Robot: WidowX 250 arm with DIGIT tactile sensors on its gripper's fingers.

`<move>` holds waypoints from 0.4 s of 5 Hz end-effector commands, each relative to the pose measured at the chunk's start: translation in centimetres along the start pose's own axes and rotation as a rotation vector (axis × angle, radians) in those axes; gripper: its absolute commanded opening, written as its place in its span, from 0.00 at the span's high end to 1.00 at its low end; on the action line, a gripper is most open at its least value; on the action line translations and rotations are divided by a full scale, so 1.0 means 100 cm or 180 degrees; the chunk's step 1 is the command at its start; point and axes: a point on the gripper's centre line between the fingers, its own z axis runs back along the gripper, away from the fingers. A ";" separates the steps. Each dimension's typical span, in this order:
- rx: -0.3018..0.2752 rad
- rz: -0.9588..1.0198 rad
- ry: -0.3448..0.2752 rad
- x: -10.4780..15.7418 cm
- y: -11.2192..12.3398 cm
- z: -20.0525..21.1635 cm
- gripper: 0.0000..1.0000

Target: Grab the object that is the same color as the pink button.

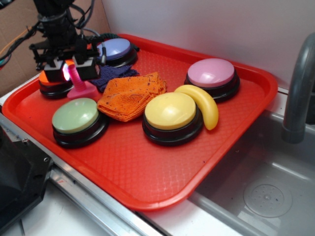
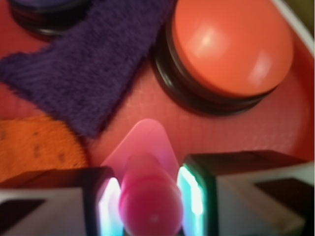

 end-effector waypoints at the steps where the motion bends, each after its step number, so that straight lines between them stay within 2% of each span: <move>1: -0.0062 -0.1072 -0.0300 -0.004 -0.031 0.080 1.00; 2: -0.0090 -0.1412 -0.0300 -0.012 -0.047 0.100 1.00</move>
